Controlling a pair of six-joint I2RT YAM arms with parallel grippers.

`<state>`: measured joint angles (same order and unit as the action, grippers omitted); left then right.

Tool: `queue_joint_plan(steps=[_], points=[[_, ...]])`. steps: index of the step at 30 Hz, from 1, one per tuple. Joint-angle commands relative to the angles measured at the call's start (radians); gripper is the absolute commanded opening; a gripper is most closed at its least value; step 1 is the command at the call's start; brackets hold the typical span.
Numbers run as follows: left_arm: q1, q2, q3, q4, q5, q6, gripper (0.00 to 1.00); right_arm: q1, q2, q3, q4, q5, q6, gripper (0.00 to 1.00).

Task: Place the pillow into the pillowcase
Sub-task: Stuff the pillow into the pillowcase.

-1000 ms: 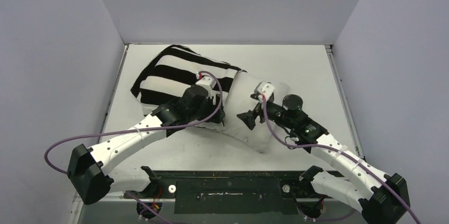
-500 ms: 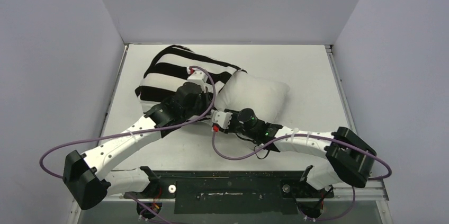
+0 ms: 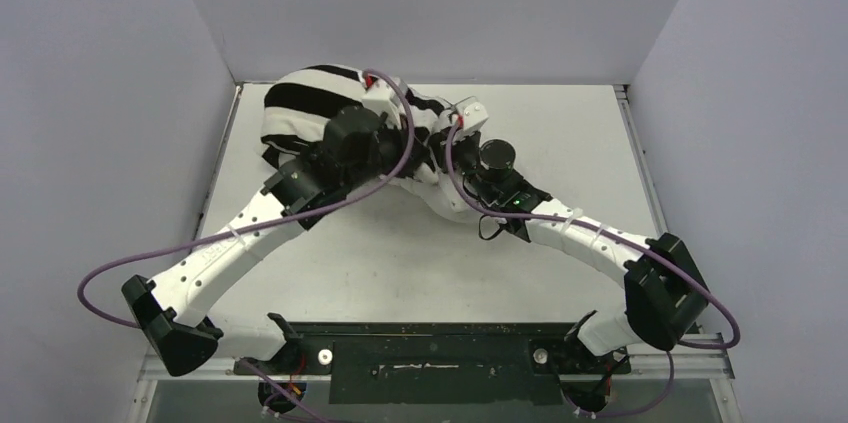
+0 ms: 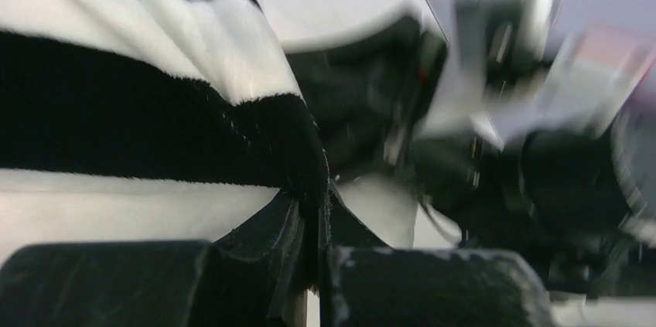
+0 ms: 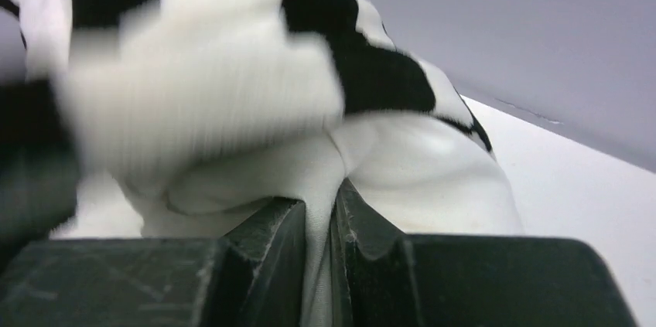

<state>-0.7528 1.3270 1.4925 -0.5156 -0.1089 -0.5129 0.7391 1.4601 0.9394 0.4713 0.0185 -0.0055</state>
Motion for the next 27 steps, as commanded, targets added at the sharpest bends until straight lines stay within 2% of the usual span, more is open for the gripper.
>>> queue_joint_plan(steps=[1,3,6,11,14,17,20,22,24,27], points=[[-0.193,-0.088,-0.198,0.181,0.206,-0.133,0.0,-0.049,-0.037,0.06,0.21,-0.008,0.415,0.0],[-0.195,-0.074,-0.171,0.152,0.238,-0.119,0.0,-0.088,-0.023,0.068,0.191,-0.076,0.51,0.0],[-0.195,-0.043,0.021,0.043,0.188,-0.046,0.0,-0.119,-0.069,0.08,0.099,-0.187,0.596,0.0],[-0.195,0.034,0.242,0.039,0.248,-0.014,0.0,-0.116,-0.243,0.024,-0.037,-0.312,0.599,0.0],[-0.18,0.085,0.231,0.114,0.292,-0.007,0.0,-0.134,-0.317,-0.019,-0.105,-0.245,0.493,0.0],[-0.154,0.136,0.125,0.223,0.383,-0.069,0.01,-0.204,-0.344,-0.019,-0.19,-0.162,0.378,0.0],[-0.143,0.157,0.007,0.386,0.437,-0.133,0.05,-0.263,-0.365,-0.043,-0.206,-0.205,0.302,0.0],[-0.125,0.182,-0.015,0.397,0.459,-0.13,0.1,-0.267,-0.382,-0.083,-0.209,-0.222,0.234,0.0],[-0.09,0.209,-0.01,0.374,0.509,-0.124,0.25,-0.271,-0.411,-0.129,-0.23,-0.158,0.196,0.0],[-0.03,0.198,-0.007,0.339,0.563,-0.124,0.46,-0.291,-0.491,-0.223,-0.17,-0.085,0.138,0.0]])
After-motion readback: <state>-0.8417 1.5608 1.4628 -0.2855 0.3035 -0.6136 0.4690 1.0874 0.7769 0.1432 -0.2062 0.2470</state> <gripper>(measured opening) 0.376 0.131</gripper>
